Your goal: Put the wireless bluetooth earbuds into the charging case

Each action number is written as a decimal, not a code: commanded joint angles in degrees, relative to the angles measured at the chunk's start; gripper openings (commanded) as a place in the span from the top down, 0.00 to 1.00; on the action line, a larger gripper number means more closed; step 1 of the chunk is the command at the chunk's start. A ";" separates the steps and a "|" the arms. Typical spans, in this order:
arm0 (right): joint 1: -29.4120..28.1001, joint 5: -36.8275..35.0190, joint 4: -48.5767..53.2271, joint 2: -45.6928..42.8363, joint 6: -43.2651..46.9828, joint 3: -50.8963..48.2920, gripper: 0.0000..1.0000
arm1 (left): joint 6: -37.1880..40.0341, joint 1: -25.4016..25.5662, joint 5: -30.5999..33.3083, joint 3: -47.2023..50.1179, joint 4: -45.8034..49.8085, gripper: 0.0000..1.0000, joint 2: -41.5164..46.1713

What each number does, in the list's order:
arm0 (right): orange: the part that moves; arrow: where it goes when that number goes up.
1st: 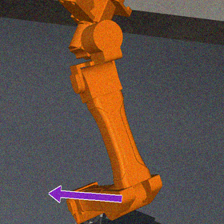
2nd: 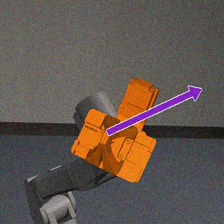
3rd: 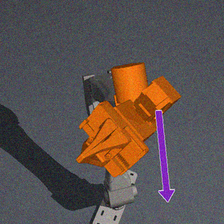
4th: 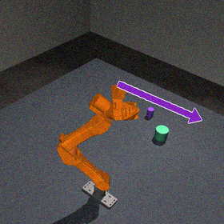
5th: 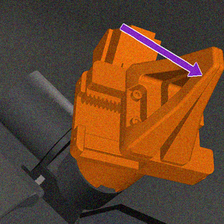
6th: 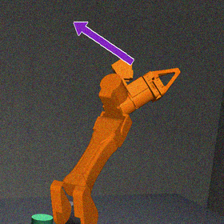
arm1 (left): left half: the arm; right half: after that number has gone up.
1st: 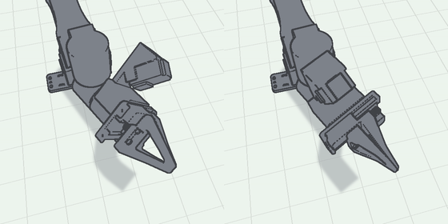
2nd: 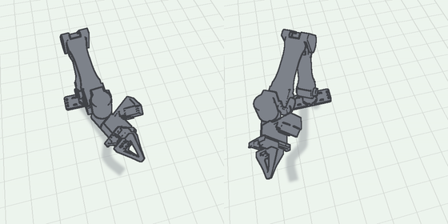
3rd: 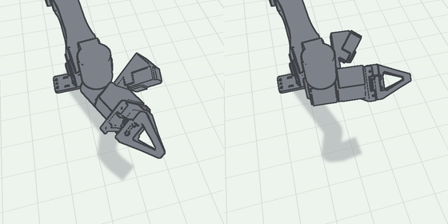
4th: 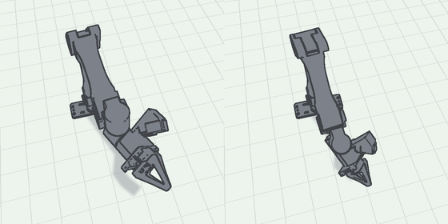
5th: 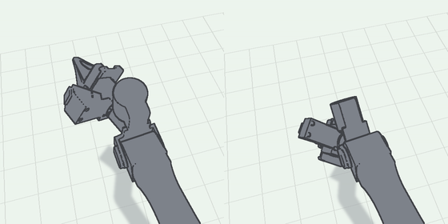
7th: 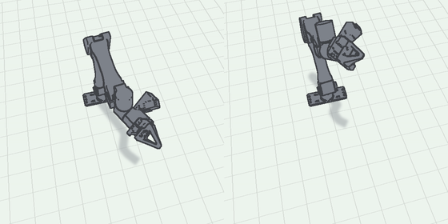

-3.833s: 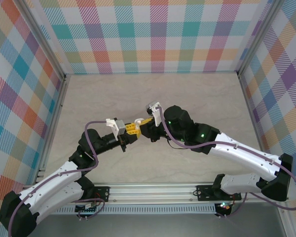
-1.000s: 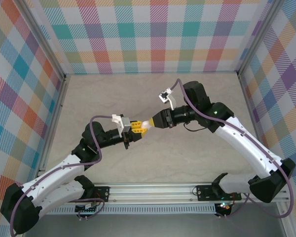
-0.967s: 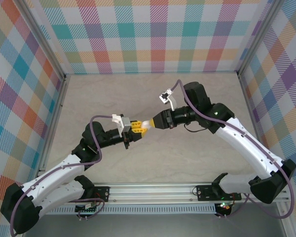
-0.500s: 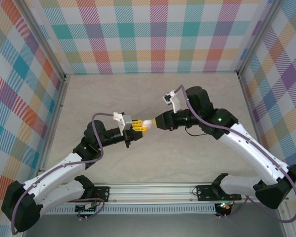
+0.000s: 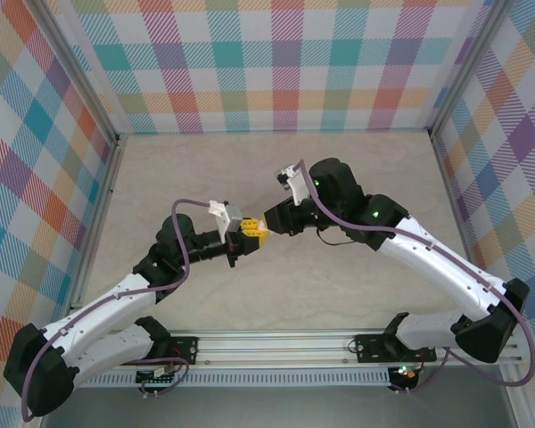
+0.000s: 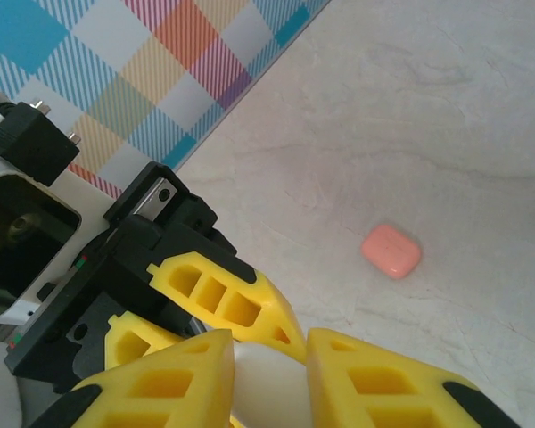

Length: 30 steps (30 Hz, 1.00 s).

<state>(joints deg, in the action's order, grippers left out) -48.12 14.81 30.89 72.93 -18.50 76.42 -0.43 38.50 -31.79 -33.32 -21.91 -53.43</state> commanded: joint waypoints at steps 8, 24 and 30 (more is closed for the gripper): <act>1.71 -7.70 -1.42 -6.04 -3.36 -5.34 0.35 | -3.88 0.52 7.19 -3.90 0.47 1.00 -2.80; 5.05 -3.30 -11.65 -3.60 -20.87 -16.44 0.17 | -12.67 0.43 9.27 -1.13 -5.03 1.00 -9.96; 5.31 -0.93 -15.15 -1.09 -22.57 -16.93 0.15 | -15.49 0.35 8.58 -1.14 -7.44 1.00 -13.47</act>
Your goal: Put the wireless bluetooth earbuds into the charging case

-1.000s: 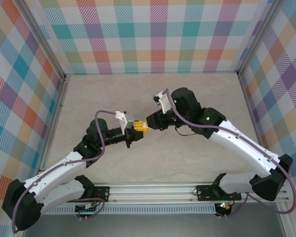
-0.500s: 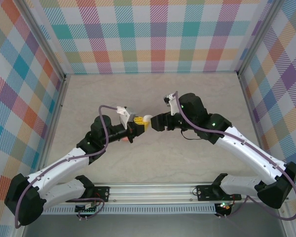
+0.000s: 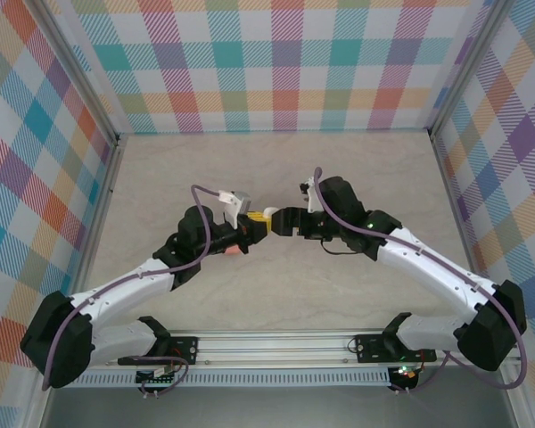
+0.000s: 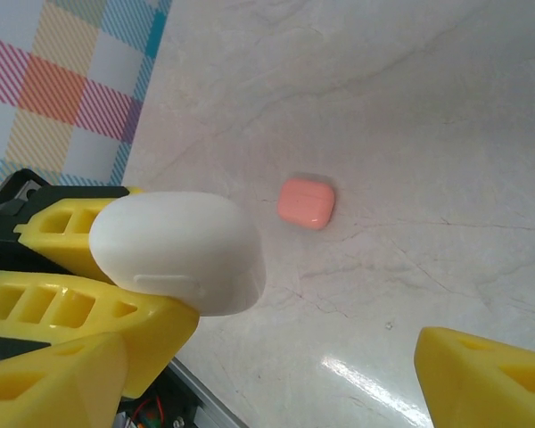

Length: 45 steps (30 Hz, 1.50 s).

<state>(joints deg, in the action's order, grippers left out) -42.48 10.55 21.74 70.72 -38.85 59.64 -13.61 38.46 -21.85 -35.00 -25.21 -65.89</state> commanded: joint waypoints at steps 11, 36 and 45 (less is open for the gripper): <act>3.87 5.02 -12.24 3.75 -9.64 0.11 0.18 | -4.46 0.32 -2.65 0.73 -5.76 1.00 -3.24; 4.70 6.52 -19.67 3.71 -32.52 -4.61 0.17 | -5.13 0.75 4.00 5.87 -26.42 1.00 -6.10; 3.38 5.62 -27.43 5.77 -40.98 -4.82 0.19 | -2.04 3.38 7.42 4.58 -35.03 1.00 -10.51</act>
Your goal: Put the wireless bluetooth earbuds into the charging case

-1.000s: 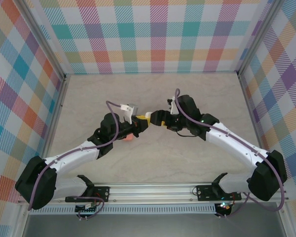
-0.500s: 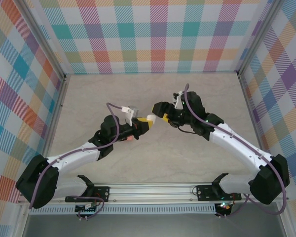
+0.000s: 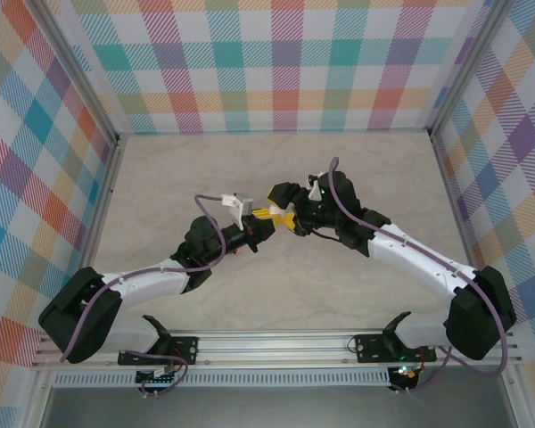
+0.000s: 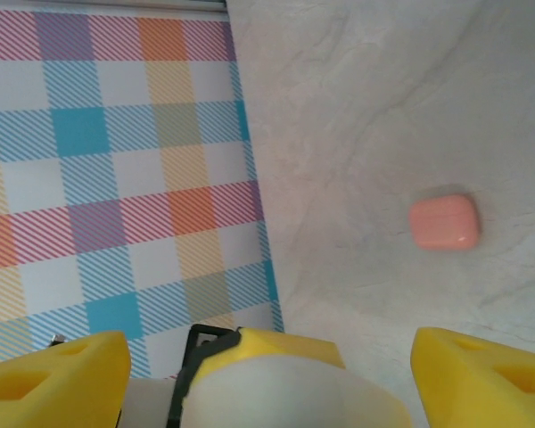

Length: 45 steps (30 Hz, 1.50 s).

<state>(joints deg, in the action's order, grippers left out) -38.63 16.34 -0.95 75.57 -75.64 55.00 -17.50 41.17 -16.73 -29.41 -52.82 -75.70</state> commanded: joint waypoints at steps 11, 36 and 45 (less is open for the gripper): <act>-0.74 -2.90 -7.25 2.38 -5.41 0.62 0.46 | 2.73 1.76 7.11 1.09 -6.43 1.00 1.78; -0.06 -4.90 3.60 1.60 12.50 7.49 0.62 | 6.60 2.32 9.78 3.26 15.47 0.00 16.17; 1.28 -6.11 20.79 5.04 27.35 13.47 0.62 | 8.05 2.33 23.36 1.15 48.47 0.00 31.89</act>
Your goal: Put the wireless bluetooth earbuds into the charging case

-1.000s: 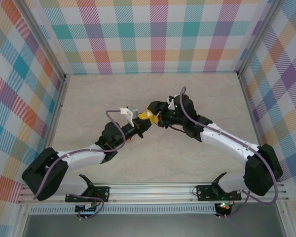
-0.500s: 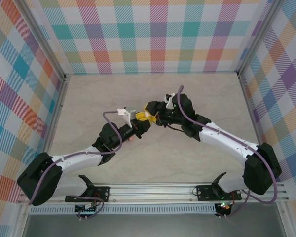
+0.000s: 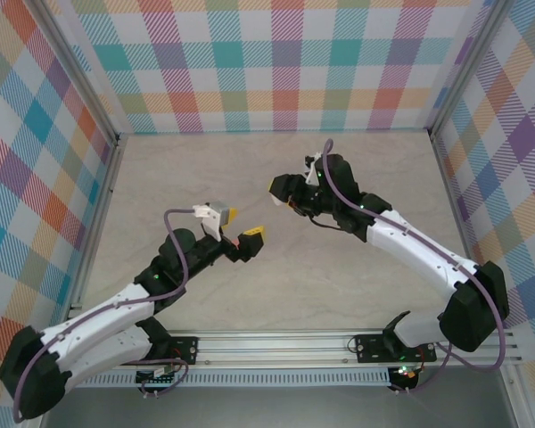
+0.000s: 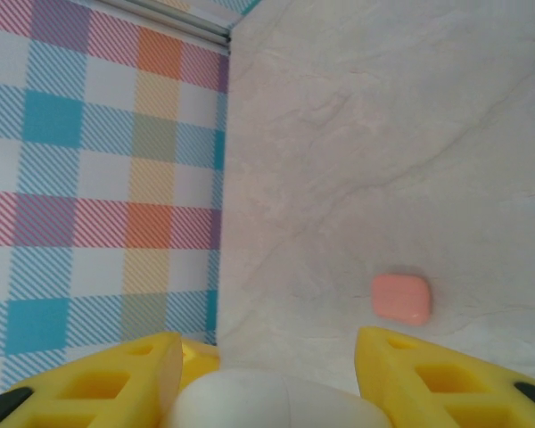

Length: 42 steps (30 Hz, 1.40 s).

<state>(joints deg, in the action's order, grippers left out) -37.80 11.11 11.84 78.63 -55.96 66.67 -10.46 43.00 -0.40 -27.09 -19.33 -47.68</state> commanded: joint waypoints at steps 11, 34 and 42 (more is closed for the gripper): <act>-0.06 3.66 17.48 21.22 17.68 6.85 0.63 | -8.60 0.33 20.46 -3.28 38.83 0.00 11.39; -2.23 -2.25 34.49 42.19 29.22 21.48 0.54 | -11.97 -0.52 26.07 0.59 41.63 0.00 14.43; -3.01 -3.64 37.51 45.00 30.95 24.44 0.42 | -11.45 -0.65 26.38 -0.56 43.96 0.00 15.95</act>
<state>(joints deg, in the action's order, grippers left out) -40.21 7.99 45.76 121.45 -26.81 90.30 -21.85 42.83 24.77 -27.38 22.59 -32.36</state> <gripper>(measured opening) 0.568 0.999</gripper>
